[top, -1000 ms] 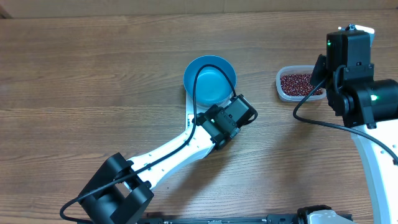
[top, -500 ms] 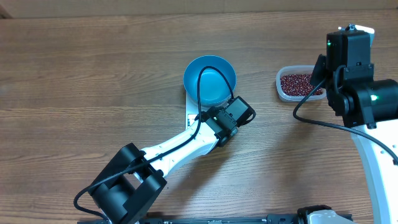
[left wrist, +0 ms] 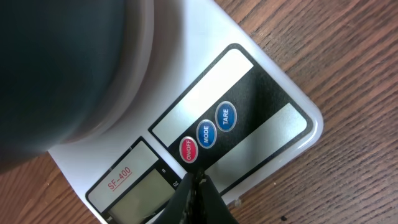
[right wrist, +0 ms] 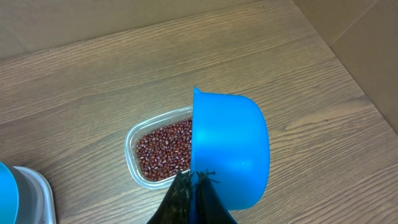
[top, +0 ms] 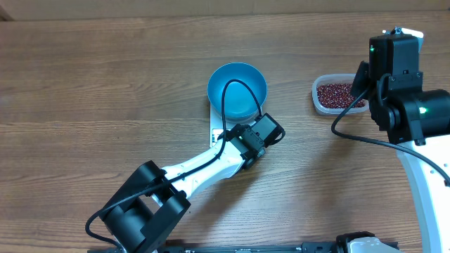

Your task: Scoop item into bowl and weigh 150g on scale

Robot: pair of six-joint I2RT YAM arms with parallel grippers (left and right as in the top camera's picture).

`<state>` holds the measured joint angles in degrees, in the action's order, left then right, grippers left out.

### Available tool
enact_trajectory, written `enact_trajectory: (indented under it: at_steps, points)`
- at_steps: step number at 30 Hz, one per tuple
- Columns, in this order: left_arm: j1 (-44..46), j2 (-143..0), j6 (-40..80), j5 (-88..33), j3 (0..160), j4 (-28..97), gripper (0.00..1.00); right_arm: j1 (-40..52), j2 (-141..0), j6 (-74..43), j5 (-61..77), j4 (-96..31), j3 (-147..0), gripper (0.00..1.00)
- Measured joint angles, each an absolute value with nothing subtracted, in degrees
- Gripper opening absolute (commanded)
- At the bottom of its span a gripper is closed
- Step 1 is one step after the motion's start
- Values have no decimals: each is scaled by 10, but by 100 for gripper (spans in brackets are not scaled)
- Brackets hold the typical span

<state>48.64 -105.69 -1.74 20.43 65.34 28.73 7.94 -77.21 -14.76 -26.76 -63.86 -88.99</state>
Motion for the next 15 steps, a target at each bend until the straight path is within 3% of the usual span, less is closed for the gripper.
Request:
enact_trajectory:
  at_steps: [15]
  points:
    - [473,-1070,-17,204,652,267,4,79,-772,-148,-268,-629,-890,4]
